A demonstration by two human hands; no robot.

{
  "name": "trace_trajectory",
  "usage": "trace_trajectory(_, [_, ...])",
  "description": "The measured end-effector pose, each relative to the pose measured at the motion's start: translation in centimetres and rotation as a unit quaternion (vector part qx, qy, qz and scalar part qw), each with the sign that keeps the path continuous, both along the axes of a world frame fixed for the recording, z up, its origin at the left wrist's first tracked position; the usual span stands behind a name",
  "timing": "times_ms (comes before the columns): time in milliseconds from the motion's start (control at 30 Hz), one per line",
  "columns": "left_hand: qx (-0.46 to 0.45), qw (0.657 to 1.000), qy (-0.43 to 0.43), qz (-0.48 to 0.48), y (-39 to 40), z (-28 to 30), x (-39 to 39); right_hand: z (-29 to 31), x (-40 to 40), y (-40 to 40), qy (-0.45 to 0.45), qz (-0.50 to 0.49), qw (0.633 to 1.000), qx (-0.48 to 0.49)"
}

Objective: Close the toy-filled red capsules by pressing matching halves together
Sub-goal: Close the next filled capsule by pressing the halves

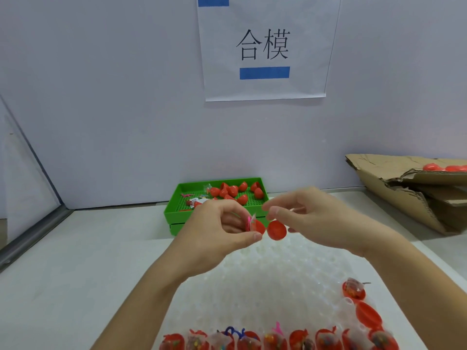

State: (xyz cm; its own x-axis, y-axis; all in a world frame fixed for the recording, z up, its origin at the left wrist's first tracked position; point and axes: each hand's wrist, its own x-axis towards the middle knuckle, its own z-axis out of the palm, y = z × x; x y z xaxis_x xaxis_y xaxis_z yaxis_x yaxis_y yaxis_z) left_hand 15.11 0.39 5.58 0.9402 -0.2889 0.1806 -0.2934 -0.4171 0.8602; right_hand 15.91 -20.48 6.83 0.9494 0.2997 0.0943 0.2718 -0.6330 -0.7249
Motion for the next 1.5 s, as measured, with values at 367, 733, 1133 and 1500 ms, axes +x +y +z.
trace_trajectory(367, [-0.014, 0.999, -0.046, 0.017, -0.8, -0.5, -0.6, -0.6, -0.6, 1.8, -0.119, 0.034, 0.990, 0.068])
trace_trajectory(733, [-0.034, 0.999, -0.034, -0.002, -0.5, 0.0, -0.8, -0.4, -0.6, 1.5, -0.149, 0.042, 0.983, 0.094])
trace_trajectory(1133, [-0.020, 0.999, -0.042, -0.005, -0.4, 0.2, -0.8, 0.5, -0.8, 0.5, -0.150, 0.073, 0.981, 0.102])
trace_trajectory(1500, [-0.011, 0.999, -0.036, -0.008, -0.5, 0.2, -0.9, 0.1, -0.4, 0.6, -0.161, 0.082, 0.980, 0.079])
